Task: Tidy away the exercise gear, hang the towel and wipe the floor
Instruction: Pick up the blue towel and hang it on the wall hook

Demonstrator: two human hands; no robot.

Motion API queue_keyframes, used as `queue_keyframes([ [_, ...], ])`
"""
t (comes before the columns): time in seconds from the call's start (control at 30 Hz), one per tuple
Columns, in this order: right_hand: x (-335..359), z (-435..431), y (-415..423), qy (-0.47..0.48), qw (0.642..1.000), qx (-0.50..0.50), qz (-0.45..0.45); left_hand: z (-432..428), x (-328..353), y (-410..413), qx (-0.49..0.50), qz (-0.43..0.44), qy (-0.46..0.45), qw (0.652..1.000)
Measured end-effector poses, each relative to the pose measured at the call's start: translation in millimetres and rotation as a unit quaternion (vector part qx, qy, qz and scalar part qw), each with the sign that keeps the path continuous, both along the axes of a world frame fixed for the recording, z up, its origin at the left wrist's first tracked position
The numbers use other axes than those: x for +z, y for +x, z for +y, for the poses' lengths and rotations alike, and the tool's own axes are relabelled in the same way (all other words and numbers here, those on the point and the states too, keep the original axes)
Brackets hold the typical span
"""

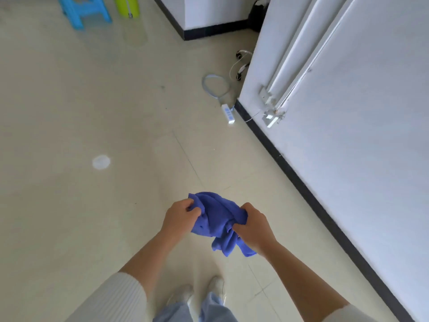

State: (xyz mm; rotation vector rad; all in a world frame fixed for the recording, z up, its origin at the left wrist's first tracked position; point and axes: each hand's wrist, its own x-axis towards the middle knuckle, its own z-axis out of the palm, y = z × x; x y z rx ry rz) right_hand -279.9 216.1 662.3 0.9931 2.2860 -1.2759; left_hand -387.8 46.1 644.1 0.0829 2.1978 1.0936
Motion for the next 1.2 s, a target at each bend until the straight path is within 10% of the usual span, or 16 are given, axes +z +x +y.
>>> queue_keyframes([
  [0.3, 121, 48, 92, 0.085, 0.978, -0.178, 0.067, 94, 156, 3, -0.224, 0.061, 0.097, 0.968],
  [0.6, 262, 97, 245, 0.198, 0.861, -0.418, 0.211, 232, 316, 91, -0.426, 0.148, 0.254, 0.856],
  [1.2, 289, 32, 701, 0.130, 0.757, -0.622, 0.154, 313, 388, 589, -0.757, 0.019, 0.244, 0.606],
])
